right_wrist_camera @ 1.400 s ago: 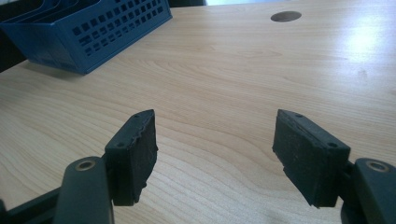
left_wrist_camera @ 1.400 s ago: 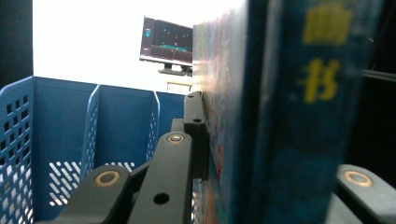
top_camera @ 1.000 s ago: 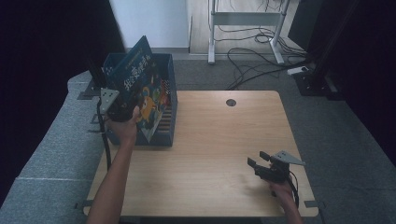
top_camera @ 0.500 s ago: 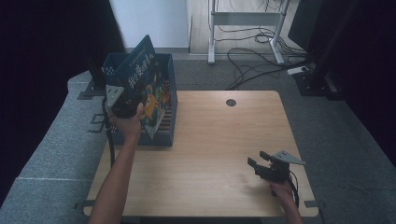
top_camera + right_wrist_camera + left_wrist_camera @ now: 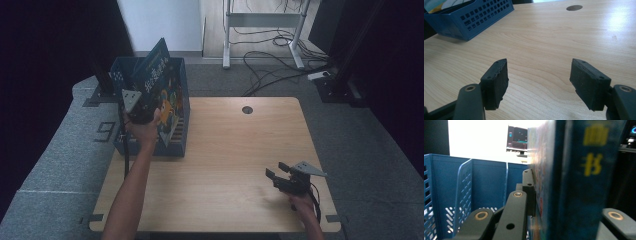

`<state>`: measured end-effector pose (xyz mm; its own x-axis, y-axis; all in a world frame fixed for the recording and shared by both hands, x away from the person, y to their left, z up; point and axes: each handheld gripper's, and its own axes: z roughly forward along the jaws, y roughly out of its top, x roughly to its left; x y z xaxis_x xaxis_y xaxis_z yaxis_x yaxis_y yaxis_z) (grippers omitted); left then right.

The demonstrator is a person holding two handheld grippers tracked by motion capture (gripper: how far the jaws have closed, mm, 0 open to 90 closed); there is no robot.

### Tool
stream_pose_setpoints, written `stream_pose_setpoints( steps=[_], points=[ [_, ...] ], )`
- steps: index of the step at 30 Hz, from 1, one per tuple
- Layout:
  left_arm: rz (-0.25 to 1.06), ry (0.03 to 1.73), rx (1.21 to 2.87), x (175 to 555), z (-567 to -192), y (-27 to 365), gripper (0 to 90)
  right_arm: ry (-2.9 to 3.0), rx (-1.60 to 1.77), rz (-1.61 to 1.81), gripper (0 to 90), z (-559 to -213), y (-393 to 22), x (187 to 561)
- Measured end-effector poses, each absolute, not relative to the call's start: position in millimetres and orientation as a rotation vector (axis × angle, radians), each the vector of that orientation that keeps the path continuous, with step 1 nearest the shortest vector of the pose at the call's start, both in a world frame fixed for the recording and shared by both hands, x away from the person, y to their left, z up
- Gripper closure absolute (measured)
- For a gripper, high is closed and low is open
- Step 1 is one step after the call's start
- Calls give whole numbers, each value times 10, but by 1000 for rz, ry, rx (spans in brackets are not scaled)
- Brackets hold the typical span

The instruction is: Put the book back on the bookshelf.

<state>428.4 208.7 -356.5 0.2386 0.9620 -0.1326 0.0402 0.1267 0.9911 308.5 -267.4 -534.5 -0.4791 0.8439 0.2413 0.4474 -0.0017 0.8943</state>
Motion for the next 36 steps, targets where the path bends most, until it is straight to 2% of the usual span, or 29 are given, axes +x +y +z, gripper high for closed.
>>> stream_pose_setpoints(
  steps=[36],
  points=[
    [991,1063,1153,4379,-3733,1943,822,1913,1325,1470,306,-5336,-2684,3089]
  ],
)
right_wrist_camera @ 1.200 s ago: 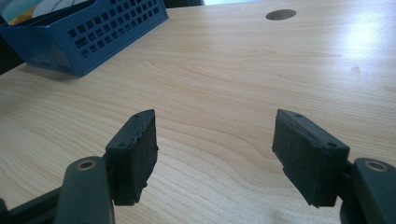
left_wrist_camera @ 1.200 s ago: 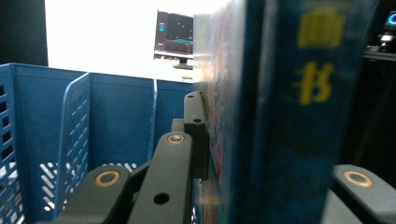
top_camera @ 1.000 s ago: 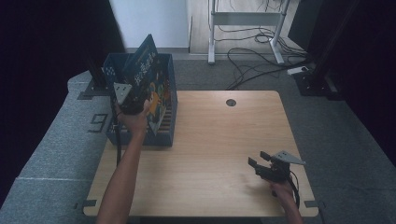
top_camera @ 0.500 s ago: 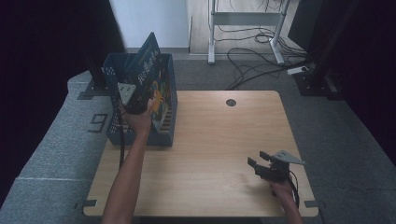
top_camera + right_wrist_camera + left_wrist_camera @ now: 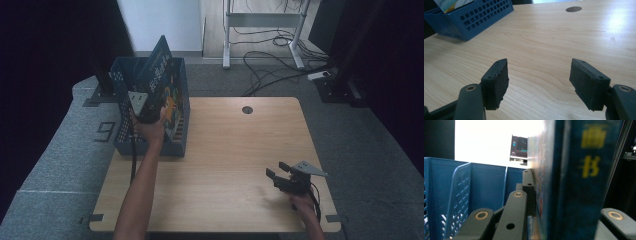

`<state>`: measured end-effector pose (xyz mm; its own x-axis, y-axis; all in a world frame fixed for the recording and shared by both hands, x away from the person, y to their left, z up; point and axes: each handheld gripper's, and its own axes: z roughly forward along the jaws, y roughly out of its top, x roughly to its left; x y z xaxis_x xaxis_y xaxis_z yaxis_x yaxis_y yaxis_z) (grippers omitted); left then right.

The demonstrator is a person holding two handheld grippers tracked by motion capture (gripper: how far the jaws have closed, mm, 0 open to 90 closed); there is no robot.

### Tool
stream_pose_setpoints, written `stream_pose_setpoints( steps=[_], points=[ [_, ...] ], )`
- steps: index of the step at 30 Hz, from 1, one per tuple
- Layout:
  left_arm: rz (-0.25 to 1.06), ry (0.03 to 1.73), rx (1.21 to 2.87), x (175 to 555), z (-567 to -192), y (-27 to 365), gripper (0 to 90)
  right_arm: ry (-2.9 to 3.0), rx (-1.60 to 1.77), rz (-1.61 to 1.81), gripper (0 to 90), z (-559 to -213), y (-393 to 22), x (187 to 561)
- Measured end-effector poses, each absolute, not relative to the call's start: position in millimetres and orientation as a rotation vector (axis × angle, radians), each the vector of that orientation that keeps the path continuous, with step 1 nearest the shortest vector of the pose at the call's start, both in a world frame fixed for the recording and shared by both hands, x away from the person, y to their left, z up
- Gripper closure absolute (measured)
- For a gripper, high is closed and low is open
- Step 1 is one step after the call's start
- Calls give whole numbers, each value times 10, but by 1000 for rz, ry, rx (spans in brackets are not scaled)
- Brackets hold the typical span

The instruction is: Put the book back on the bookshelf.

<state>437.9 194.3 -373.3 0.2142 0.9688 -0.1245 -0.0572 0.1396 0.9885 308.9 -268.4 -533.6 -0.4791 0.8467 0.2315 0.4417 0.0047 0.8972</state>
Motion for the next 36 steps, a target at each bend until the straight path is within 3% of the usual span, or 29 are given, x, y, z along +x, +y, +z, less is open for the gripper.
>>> stream_pose_setpoints(
  steps=[36],
  points=[
    [986,1089,1341,4473,-4278,1705,796,1915,1307,1460,304,-5351,-2660,3087]
  ],
)
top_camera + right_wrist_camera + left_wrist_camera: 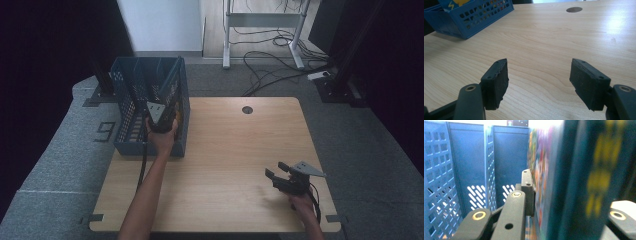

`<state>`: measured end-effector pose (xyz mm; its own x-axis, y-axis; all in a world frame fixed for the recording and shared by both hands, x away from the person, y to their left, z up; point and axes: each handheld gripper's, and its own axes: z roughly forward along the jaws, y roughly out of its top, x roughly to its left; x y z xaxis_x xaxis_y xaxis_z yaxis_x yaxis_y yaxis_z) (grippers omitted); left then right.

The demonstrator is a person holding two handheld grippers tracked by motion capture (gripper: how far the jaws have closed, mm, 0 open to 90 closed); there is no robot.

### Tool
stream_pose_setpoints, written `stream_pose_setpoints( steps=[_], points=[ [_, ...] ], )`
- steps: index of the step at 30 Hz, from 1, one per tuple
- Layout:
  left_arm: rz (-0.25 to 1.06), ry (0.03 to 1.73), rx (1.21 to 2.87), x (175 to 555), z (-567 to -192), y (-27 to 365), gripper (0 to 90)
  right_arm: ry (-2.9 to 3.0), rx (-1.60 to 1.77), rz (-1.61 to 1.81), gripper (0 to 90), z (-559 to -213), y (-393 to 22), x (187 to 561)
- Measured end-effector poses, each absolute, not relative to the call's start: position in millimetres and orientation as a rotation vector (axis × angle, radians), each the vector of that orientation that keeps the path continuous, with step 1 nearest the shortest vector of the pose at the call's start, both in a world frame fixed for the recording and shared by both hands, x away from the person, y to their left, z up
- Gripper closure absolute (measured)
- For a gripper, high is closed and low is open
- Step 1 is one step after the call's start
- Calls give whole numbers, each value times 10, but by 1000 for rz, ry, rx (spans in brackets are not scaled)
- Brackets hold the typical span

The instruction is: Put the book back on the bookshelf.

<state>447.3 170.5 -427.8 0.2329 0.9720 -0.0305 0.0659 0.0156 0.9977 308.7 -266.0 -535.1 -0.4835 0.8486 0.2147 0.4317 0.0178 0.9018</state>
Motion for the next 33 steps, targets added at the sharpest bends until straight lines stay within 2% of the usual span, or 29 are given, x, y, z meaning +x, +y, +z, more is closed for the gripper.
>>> stream_pose_setpoints(
  steps=[10,33],
  points=[
    [955,1027,1411,4300,-4309,1639,675,1924,1298,1455,304,-5354,-2649,3084],
    [900,1030,1457,4278,-4385,1697,660,1921,1300,1450,305,-5365,-2656,3074]
  ],
)
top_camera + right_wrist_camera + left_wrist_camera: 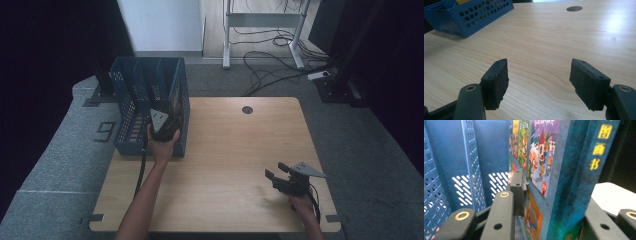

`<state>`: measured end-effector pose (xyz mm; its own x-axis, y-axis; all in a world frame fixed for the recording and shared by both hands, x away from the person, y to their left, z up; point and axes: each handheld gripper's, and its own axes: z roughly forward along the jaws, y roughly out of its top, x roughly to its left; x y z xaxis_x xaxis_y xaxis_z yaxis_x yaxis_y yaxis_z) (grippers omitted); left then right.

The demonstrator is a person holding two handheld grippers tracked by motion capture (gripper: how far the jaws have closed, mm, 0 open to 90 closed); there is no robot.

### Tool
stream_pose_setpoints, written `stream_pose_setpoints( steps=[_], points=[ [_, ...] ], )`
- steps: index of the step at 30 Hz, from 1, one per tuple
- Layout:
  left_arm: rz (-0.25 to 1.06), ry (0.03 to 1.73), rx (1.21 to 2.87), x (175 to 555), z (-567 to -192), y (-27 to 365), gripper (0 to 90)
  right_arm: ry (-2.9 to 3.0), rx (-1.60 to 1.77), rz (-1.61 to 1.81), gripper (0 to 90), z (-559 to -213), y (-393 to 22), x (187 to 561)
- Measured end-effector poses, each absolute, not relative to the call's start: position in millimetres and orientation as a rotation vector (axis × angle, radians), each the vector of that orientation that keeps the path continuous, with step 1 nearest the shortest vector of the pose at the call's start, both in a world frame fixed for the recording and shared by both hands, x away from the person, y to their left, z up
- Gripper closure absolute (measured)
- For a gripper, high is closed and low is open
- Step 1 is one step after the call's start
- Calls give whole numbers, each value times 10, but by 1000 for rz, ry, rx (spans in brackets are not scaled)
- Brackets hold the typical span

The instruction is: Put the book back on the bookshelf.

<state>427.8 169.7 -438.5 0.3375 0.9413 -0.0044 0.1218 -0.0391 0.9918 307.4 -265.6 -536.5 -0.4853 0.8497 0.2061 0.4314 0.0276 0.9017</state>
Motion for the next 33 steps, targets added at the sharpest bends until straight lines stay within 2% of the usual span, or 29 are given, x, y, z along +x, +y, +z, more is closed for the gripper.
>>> stream_pose_setpoints(
  steps=[3,12,25,33],
  points=[
    [890,1025,1480,4272,-4400,1679,530,1913,1306,1455,306,-5369,-2663,3075],
    [797,1066,1497,4263,-4382,1706,374,1919,1315,1466,306,-5392,-2683,3086],
    [766,1037,1540,4013,-4327,1758,273,1914,1309,1475,305,-5364,-2706,3068],
    [764,1018,1558,3758,-4333,1901,266,1926,1289,1469,305,-5337,-2658,3083]
  ],
)
